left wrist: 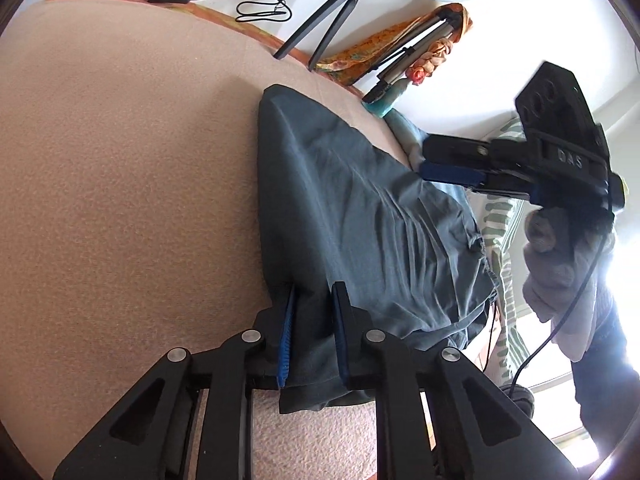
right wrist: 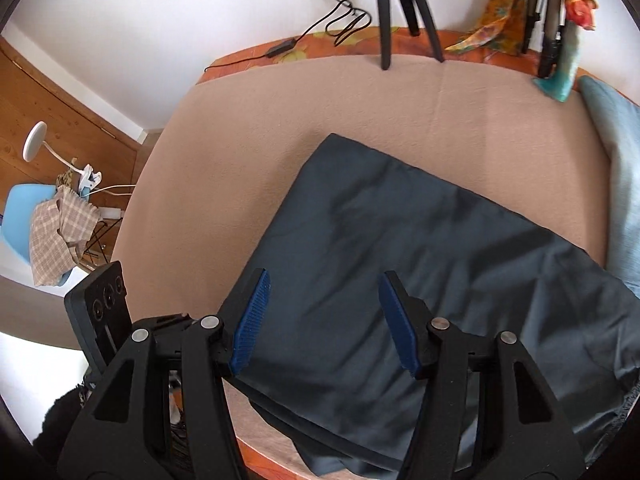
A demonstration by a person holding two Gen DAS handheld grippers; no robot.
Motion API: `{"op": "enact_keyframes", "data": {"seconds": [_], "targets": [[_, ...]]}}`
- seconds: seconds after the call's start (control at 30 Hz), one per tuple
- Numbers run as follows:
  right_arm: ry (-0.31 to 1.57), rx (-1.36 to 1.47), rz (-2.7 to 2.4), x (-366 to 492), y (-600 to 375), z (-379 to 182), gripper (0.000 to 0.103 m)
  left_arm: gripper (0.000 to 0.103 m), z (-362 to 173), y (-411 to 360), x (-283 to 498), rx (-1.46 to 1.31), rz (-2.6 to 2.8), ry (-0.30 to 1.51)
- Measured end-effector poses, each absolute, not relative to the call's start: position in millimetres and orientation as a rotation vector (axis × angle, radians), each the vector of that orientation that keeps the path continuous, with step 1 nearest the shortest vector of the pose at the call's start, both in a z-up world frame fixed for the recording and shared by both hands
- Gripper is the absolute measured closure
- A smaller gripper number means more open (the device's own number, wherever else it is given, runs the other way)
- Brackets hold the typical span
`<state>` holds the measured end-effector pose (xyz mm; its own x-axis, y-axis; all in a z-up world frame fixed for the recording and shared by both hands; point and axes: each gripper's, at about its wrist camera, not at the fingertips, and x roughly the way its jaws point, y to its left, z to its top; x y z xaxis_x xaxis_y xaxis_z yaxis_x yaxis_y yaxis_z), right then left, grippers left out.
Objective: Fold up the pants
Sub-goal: 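Grasp the edge of the folded grey pants with both tools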
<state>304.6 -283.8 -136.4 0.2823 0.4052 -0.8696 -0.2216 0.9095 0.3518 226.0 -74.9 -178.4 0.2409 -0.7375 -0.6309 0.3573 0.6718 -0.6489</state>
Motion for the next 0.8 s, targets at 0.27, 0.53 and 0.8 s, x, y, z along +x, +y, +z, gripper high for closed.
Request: {"op": "enact_keyframes", "data": {"seconds": [0.27,0.53,0.8], "targets": [[1.329,0.096,0.362,355,-214,-167,0.043,0.090,-170,-83,219,-0.394,-0.837,1.032],[1.381,-0.087,0.180,392,-194,-191,0.043,0.090,-166,-92,214,-0.352,-0.863,1.009],[1.427,-0.076,0.153,402,-198,-212,0.072,0.084,-159,-105,207,-0.256,-0.838,0.979]]}}
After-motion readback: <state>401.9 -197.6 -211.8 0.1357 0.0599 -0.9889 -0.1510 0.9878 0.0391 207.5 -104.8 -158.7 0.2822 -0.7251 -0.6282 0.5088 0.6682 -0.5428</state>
